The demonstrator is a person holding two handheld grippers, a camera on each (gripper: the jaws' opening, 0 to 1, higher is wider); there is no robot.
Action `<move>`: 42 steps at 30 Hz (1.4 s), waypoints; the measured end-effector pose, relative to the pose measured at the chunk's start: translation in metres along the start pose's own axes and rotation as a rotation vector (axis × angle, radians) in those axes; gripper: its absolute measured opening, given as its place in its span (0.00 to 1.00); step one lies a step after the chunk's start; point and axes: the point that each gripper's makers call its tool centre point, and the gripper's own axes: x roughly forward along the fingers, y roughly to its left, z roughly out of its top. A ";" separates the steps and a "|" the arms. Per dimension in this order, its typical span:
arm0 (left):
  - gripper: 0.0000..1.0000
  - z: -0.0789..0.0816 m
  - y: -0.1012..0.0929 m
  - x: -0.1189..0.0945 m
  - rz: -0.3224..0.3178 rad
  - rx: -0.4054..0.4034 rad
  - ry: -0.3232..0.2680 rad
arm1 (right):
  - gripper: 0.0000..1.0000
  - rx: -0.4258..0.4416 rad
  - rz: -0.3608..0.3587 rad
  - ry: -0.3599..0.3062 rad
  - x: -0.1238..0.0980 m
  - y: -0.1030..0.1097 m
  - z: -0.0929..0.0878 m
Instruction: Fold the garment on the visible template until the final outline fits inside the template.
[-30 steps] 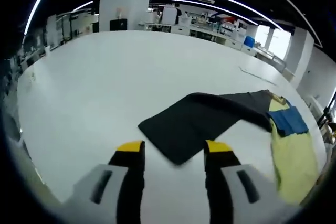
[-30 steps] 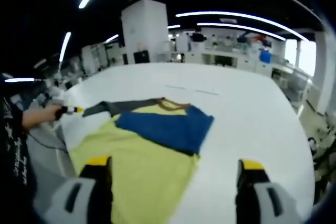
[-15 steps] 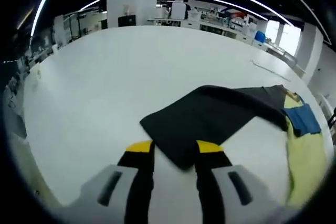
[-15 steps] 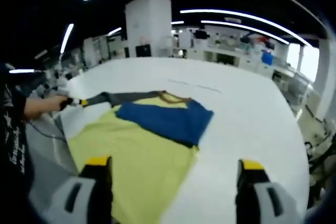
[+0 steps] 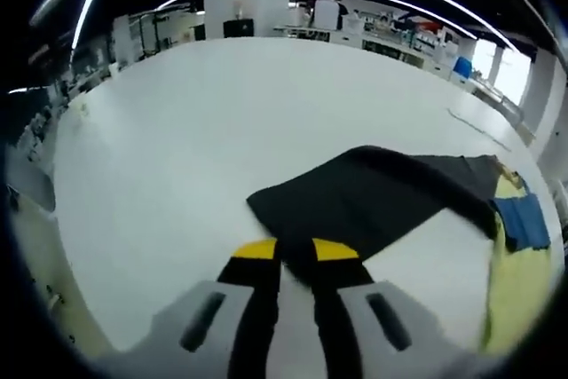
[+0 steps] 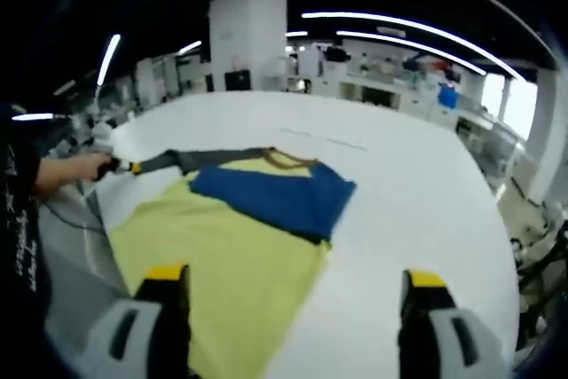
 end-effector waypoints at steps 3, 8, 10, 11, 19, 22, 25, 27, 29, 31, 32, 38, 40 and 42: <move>0.01 0.002 0.005 0.003 -0.019 -0.042 0.008 | 0.98 0.001 -0.006 0.001 0.000 -0.002 -0.001; 0.00 0.002 0.001 0.001 -0.045 0.030 0.010 | 0.96 0.037 -0.004 -0.017 -0.002 -0.004 0.002; 0.00 0.005 0.003 0.001 -0.063 0.026 0.009 | 0.97 0.042 0.003 -0.026 -0.003 -0.002 0.004; 0.00 0.008 0.003 0.001 -0.080 0.033 0.003 | 0.97 0.044 0.007 -0.027 -0.003 -0.002 0.004; 0.00 0.030 0.014 0.006 -0.119 0.114 -0.019 | 0.99 0.056 0.062 -0.037 -0.004 0.009 0.007; 0.00 0.030 0.015 0.007 -0.134 0.163 -0.014 | 0.99 0.045 0.073 -0.027 -0.003 0.012 0.007; 0.00 0.030 0.017 0.007 -0.147 0.164 0.002 | 0.99 0.043 0.070 -0.019 -0.004 0.011 0.006; 0.00 0.034 0.022 0.012 -0.155 0.166 0.007 | 0.99 0.044 0.067 -0.018 -0.006 0.010 0.006; 0.00 0.034 0.024 0.014 -0.158 0.177 0.016 | 0.99 0.051 0.073 -0.023 -0.008 0.008 0.006; 0.00 0.035 0.026 0.017 -0.168 0.184 0.016 | 0.99 0.054 0.078 -0.022 -0.009 0.009 0.006; 0.00 0.036 0.029 0.018 -0.169 0.187 0.016 | 0.99 0.053 0.078 -0.019 -0.009 0.009 0.006; 0.00 0.040 0.035 0.027 -0.189 0.188 0.013 | 0.99 0.038 0.094 0.013 -0.010 0.011 0.001; 0.00 0.039 0.035 0.031 -0.192 0.200 0.020 | 0.99 0.037 0.099 0.015 -0.010 0.013 0.000; 0.00 0.036 0.035 0.029 -0.193 0.213 0.030 | 0.99 0.041 0.105 0.016 -0.009 0.013 -0.001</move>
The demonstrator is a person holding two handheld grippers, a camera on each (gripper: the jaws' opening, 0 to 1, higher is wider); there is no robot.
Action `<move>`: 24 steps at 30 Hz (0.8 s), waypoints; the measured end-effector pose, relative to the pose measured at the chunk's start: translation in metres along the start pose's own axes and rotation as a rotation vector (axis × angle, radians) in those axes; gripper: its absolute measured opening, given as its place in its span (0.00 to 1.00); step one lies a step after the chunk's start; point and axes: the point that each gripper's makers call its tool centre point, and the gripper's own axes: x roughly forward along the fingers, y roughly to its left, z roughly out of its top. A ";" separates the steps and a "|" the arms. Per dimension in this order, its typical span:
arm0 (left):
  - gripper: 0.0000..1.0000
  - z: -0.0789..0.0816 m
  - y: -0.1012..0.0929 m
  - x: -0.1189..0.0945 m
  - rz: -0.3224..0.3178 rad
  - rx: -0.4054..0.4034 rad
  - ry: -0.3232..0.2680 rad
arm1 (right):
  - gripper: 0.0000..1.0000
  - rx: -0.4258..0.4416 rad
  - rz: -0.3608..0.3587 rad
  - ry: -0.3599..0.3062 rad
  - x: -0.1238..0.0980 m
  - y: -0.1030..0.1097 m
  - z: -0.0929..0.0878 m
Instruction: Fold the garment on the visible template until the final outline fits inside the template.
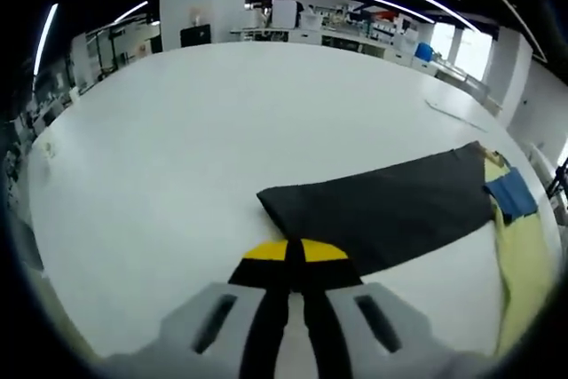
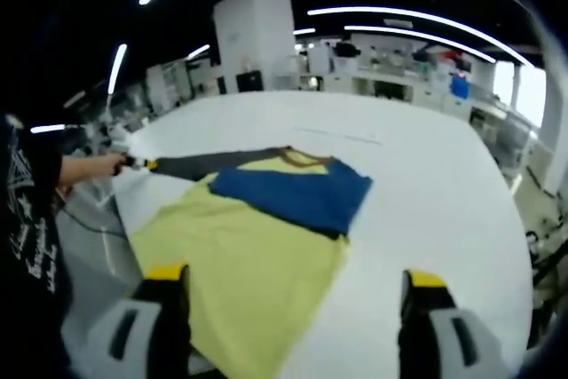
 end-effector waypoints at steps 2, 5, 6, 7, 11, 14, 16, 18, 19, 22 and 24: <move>0.00 0.000 0.000 -0.001 -0.003 -0.011 0.006 | 0.99 0.000 0.003 0.003 0.001 0.001 -0.001; 0.00 0.000 -0.001 -0.001 -0.001 -0.047 0.007 | 0.99 0.001 0.014 0.018 0.003 0.002 -0.004; 0.00 -0.001 -0.001 -0.002 0.000 -0.048 0.009 | 0.99 0.001 0.016 0.021 0.003 0.002 -0.005; 0.00 -0.001 -0.002 -0.002 0.000 -0.051 0.008 | 0.99 0.002 0.016 0.025 0.004 0.003 -0.006; 0.00 0.000 -0.004 -0.003 -0.005 -0.056 0.011 | 0.99 0.005 0.020 0.021 0.005 0.003 -0.006; 0.00 0.005 -0.009 -0.007 -0.024 -0.074 -0.004 | 0.99 0.012 0.029 0.003 0.007 0.004 -0.003; 0.00 0.004 -0.012 -0.010 -0.025 -0.068 -0.006 | 0.99 0.007 0.031 -0.005 0.007 0.005 -0.001; 0.00 0.007 -0.013 -0.011 -0.030 -0.059 -0.010 | 0.99 0.004 0.036 -0.018 0.007 0.007 0.002; 0.00 0.008 -0.014 -0.011 -0.035 -0.061 -0.013 | 0.99 0.005 0.037 -0.022 0.007 0.007 0.003; 0.00 0.014 -0.021 -0.012 -0.057 -0.059 -0.032 | 0.99 0.001 0.039 -0.034 0.006 0.009 0.006; 0.00 0.020 -0.028 -0.016 -0.071 -0.047 -0.042 | 0.99 0.000 0.040 -0.035 0.007 0.008 0.006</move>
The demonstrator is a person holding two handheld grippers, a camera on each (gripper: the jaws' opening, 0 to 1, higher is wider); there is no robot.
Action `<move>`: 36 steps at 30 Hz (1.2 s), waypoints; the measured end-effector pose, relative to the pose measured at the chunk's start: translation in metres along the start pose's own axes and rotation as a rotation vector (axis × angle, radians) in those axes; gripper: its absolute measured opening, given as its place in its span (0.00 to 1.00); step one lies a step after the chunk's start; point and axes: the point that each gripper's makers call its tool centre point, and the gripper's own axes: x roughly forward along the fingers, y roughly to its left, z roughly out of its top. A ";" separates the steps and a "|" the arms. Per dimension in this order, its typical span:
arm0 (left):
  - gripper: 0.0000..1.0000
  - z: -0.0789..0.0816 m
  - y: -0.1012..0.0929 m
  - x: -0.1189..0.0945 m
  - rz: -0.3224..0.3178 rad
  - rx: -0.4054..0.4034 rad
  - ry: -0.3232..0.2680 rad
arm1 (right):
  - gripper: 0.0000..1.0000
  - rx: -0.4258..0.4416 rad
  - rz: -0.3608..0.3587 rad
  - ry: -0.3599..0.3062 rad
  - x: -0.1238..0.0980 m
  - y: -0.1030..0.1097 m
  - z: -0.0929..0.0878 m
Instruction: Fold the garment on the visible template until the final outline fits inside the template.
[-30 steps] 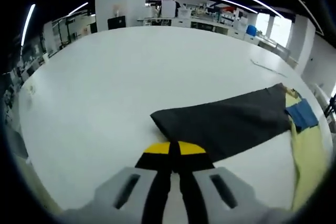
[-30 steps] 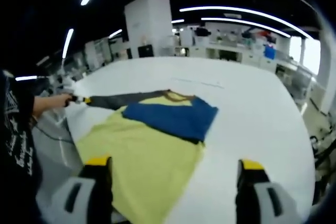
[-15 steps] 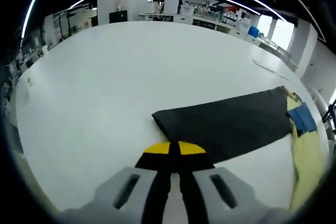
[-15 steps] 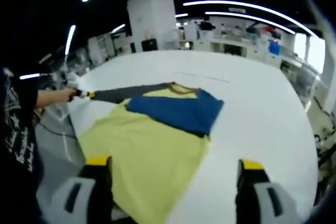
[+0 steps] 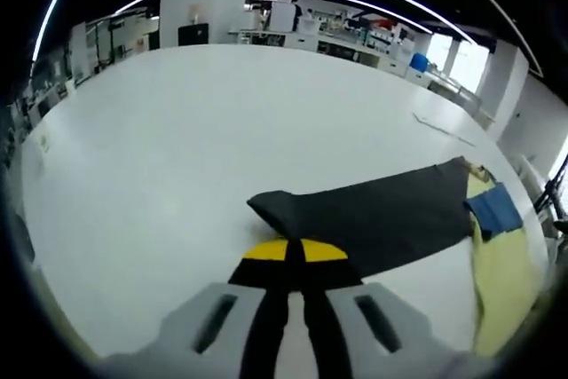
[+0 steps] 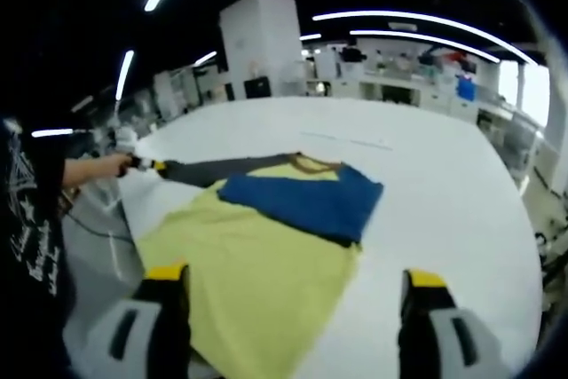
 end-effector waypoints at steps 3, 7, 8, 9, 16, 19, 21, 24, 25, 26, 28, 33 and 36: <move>0.00 0.003 -0.010 -0.002 -0.028 0.010 -0.003 | 0.99 -0.002 -0.009 0.000 0.001 0.000 -0.001; 0.00 0.008 -0.019 -0.006 -0.052 0.038 -0.011 | 0.99 0.000 -0.001 -0.005 0.001 0.002 -0.002; 0.00 0.010 -0.023 -0.007 -0.056 0.050 -0.012 | 0.99 -0.003 0.002 -0.006 0.001 0.003 -0.002; 0.00 0.012 -0.027 -0.008 -0.064 0.061 -0.013 | 0.99 -0.006 0.005 -0.006 0.001 0.005 -0.002; 0.00 0.023 -0.053 -0.011 -0.121 0.070 -0.030 | 0.99 -0.013 0.012 -0.013 0.002 0.008 -0.002; 0.00 0.027 -0.069 -0.011 -0.150 0.113 -0.030 | 0.99 -0.025 0.015 -0.008 0.003 0.011 -0.002; 0.00 0.032 -0.076 -0.011 -0.168 0.134 -0.035 | 0.99 -0.034 0.017 -0.003 0.003 0.010 -0.004; 0.00 0.039 -0.088 -0.011 -0.190 0.139 -0.045 | 0.99 -0.038 0.025 -0.002 0.004 0.012 -0.004; 0.00 0.042 -0.093 -0.010 -0.200 0.149 -0.041 | 0.99 -0.038 0.028 -0.003 0.004 0.014 -0.004; 0.00 0.044 -0.097 -0.009 -0.205 0.161 -0.038 | 0.99 -0.038 0.033 -0.005 0.004 0.015 -0.003; 0.00 0.047 -0.105 -0.010 -0.216 0.179 -0.038 | 0.99 -0.041 0.040 -0.007 0.005 0.016 -0.003; 0.00 0.060 -0.128 -0.012 -0.265 0.175 -0.050 | 0.99 -0.048 0.049 -0.008 0.006 0.019 -0.002; 0.00 0.064 -0.152 -0.018 -0.302 0.180 -0.063 | 0.99 -0.049 0.049 -0.009 0.006 0.019 -0.002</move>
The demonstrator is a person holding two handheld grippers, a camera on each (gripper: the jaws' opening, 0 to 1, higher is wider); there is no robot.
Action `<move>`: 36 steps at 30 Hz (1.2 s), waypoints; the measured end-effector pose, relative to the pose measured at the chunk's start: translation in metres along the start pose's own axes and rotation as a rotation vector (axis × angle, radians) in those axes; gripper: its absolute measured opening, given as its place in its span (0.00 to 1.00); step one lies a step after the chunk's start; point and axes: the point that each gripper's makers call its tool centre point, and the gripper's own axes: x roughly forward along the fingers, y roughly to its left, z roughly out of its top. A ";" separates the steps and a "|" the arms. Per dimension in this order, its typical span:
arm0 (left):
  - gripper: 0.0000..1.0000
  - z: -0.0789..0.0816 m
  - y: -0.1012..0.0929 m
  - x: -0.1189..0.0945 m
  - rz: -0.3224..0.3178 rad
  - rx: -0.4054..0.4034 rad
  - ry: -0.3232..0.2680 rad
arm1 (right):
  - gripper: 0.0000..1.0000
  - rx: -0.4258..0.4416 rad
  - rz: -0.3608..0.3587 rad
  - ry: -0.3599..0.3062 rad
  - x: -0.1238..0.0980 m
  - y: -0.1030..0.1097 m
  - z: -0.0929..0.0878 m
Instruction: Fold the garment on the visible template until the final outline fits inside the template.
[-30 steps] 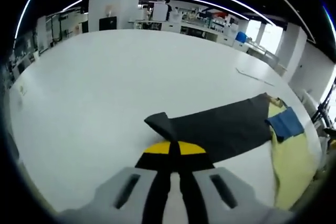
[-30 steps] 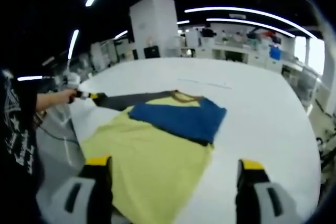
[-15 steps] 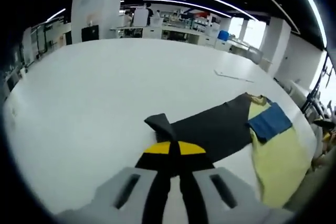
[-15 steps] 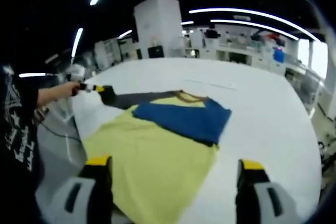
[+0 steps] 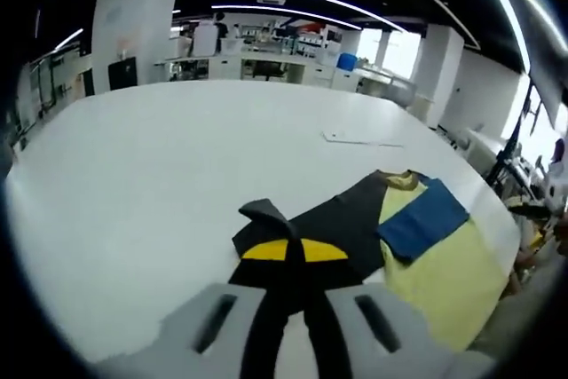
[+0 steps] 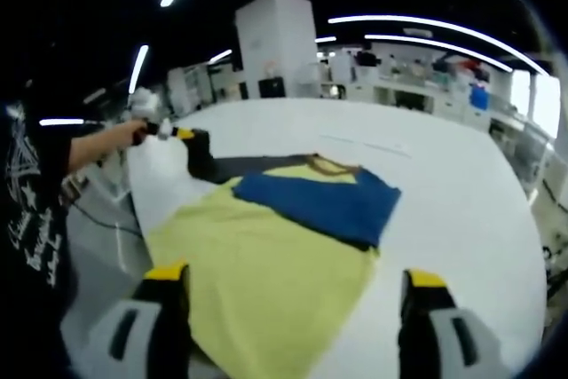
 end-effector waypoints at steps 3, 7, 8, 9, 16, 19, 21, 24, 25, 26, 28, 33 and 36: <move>0.00 0.007 -0.016 0.003 -0.028 -0.001 -0.015 | 0.99 -0.001 -0.001 0.001 0.000 0.000 -0.001; 0.00 0.017 -0.028 0.011 -0.060 0.007 -0.026 | 0.99 -0.003 0.000 -0.001 -0.001 0.001 0.000; 0.00 0.020 -0.031 0.013 -0.070 0.007 -0.031 | 0.99 -0.003 -0.001 -0.001 -0.002 0.001 0.000; 0.00 0.022 -0.034 0.014 -0.077 0.004 -0.037 | 0.99 -0.003 -0.002 -0.002 -0.002 0.001 0.000; 0.00 0.035 -0.061 0.025 -0.140 -0.002 -0.053 | 0.99 -0.009 0.002 0.000 -0.002 0.001 -0.002; 0.00 0.042 -0.072 0.027 -0.161 0.010 -0.063 | 0.99 -0.005 0.002 -0.003 -0.002 0.002 -0.002; 0.00 0.046 -0.078 0.031 -0.174 0.010 -0.067 | 0.99 0.000 0.001 -0.003 -0.002 0.002 -0.003; 0.00 0.050 -0.085 0.036 -0.191 0.012 -0.069 | 0.99 0.004 0.001 -0.003 -0.002 0.002 -0.005; 0.00 0.050 -0.088 0.037 -0.195 0.012 -0.070 | 0.99 0.005 0.001 -0.002 -0.002 0.002 -0.005; 0.00 0.052 -0.091 0.038 -0.202 0.011 -0.071 | 0.99 0.005 0.002 -0.002 -0.002 0.002 -0.006; 0.00 0.054 -0.098 0.039 -0.209 0.010 -0.075 | 0.99 0.007 0.003 -0.003 -0.001 0.002 -0.006; 0.00 0.059 -0.116 0.045 -0.241 0.022 -0.081 | 0.99 0.018 0.002 -0.013 0.001 0.004 -0.005; 0.00 0.060 -0.128 0.047 -0.257 0.017 -0.085 | 0.99 0.019 0.005 -0.014 0.002 0.005 -0.006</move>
